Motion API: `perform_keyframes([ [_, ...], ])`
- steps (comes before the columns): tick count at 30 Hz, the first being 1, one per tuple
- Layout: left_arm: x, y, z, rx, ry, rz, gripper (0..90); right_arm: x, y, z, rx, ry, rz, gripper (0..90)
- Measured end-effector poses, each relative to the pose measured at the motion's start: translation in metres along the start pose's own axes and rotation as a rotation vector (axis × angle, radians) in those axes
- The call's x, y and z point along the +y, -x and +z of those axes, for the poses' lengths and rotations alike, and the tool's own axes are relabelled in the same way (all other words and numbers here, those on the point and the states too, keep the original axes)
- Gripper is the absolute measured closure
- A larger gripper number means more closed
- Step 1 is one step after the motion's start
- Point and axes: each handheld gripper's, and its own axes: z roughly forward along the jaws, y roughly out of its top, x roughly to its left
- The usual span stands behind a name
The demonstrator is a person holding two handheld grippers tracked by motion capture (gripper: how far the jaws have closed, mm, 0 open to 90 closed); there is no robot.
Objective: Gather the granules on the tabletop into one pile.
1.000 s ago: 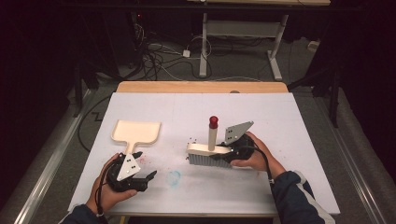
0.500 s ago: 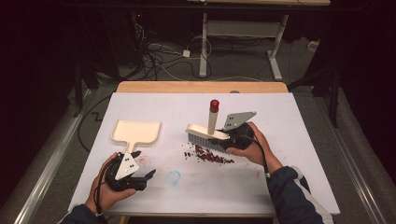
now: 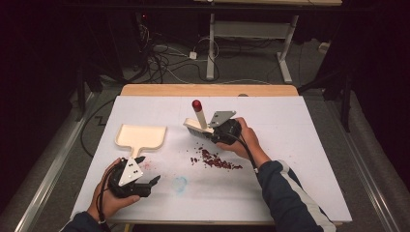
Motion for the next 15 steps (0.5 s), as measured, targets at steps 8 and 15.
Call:
perform_keyframes([
  [8,0.000,0.001,-0.002,0.001,0.006,-0.005,19.8,-0.012,-0.021,-0.006,0.090,0.020,-0.110,67.3],
  [15,0.001,0.002,-0.001,0.002,0.006,-0.006,19.8,-0.028,-0.031,-0.024,0.113,0.049,-0.183,67.2],
])
